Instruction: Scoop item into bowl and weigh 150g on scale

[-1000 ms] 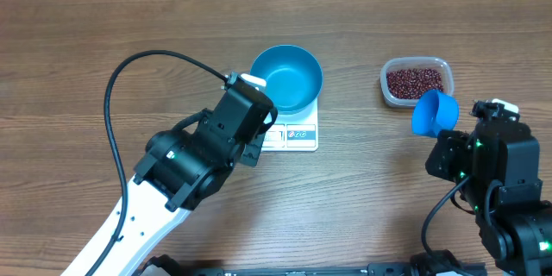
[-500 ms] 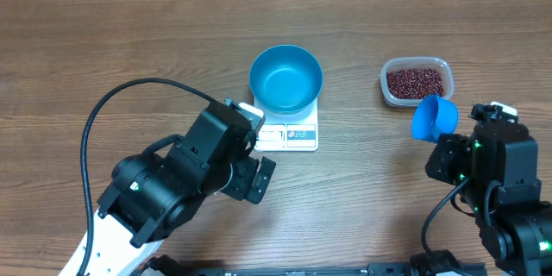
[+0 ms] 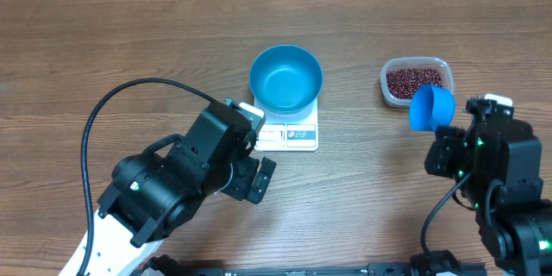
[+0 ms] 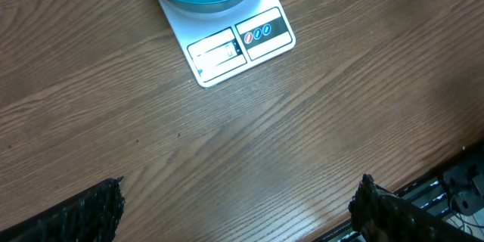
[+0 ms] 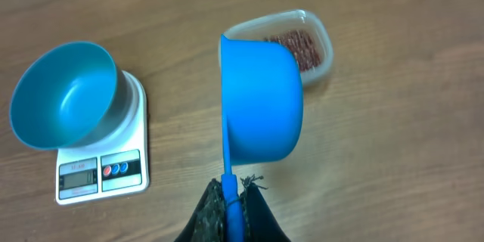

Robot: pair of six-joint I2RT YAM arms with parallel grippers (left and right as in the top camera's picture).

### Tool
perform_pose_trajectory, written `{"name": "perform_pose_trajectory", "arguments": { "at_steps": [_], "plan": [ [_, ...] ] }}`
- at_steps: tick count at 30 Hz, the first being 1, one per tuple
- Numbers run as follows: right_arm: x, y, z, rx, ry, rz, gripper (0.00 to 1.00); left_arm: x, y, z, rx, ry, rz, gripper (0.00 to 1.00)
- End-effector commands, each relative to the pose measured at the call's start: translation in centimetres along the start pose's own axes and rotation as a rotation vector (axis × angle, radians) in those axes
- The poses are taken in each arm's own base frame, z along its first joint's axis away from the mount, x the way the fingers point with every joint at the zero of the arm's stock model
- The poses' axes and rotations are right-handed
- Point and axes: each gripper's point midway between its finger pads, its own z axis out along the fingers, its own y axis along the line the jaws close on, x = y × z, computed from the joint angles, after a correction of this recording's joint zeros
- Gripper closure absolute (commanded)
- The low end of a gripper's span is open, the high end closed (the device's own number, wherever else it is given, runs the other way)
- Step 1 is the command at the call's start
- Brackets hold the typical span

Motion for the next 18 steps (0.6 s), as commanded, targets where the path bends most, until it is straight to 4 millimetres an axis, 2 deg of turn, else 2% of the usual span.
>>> {"name": "perform_pose_trajectory", "arguments": {
  "at_steps": [1,3,6,8,10,12,18],
  "plan": [
    [-1.9,0.9,1.4,-0.002,0.017,-0.089,0.96,-0.3,-0.1,-0.4,0.007,-0.016,0.014,0.00],
    [-2.8,1.0,3.1,0.031,0.054,-0.109,0.96,-0.3,-0.1,-0.4,0.007,-0.016,0.014,0.00],
    [-6.2,1.4,5.8,0.098,0.078,-0.135,0.96,-0.3,-0.1,-0.4,0.006,-0.016,0.014,0.00],
    [-9.1,1.2,6.7,0.165,0.053,-0.137,0.96,-0.3,-0.1,-0.4,0.006,-0.016,0.014,0.01],
    [-11.2,1.0,7.0,0.215,0.046,-0.141,0.96,-0.3,-0.1,-0.4,0.006,-0.016,0.014,0.00],
    [-11.6,0.9,7.2,0.242,0.079,-0.166,0.96,-0.3,-0.1,-0.4,0.006,-0.016,0.014,0.00],
    [-11.8,-2.1,7.2,0.446,0.148,-0.220,0.96,-0.3,-0.1,-0.4,0.006,-0.016,0.014,0.00]
  ]
}}
